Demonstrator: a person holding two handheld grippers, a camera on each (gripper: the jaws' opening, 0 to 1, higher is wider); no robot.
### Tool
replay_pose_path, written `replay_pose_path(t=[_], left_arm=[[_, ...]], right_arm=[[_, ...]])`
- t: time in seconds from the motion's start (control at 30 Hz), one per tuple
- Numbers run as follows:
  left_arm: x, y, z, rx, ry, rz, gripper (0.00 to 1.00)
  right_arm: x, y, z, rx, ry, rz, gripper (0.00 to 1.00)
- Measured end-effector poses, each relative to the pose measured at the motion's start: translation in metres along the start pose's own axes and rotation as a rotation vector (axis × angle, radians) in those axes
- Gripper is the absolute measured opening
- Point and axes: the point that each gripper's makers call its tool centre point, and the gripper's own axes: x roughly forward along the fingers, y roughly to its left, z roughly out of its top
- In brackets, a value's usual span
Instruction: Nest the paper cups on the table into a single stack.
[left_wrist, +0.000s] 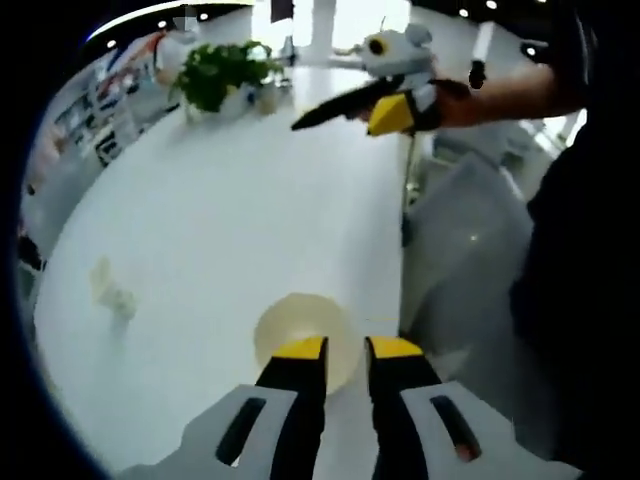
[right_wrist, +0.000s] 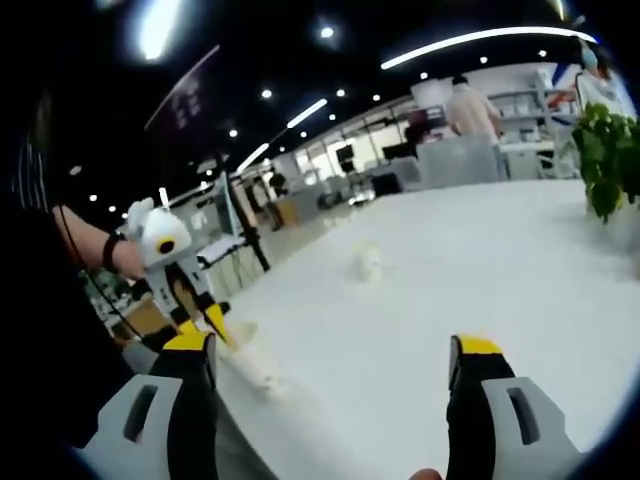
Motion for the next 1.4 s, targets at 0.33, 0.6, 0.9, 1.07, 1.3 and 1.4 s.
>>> replay_pose_path(t=[0.33, 0.6, 0.9, 1.07, 1.3, 1.4], left_arm=[[-0.009, 0.004, -0.003, -0.073, -0.071, 0.033, 0.12], [-0.017, 0.01, -0.004, -0.122, -0.118, 0.061, 0.16], [-0.028, 0.016, -0.006, -0.198, -0.203, 0.101, 0.23], [-0.033, 0.019, -0.008, -0.223, -0.238, 0.131, 0.33], [-0.04, 0.026, -0.008, -0.261, -0.293, 0.156, 0.41], [-0.044, 0.032, -0.008, -0.265, -0.312, 0.173, 0.46]], right_arm=[[0.003, 0.002, -0.001, -0.008, 0.019, 0.002, 0.94], [0.001, 0.001, -0.003, -0.014, 0.04, -0.01, 0.94], [-0.002, 0.0, -0.009, -0.013, 0.061, -0.014, 0.94], [0.0, 0.003, -0.013, -0.016, 0.076, -0.013, 0.93], [0.0, 0.006, -0.013, -0.016, 0.084, -0.016, 0.93], [0.0, 0.007, -0.013, -0.015, 0.085, -0.02, 0.93]])
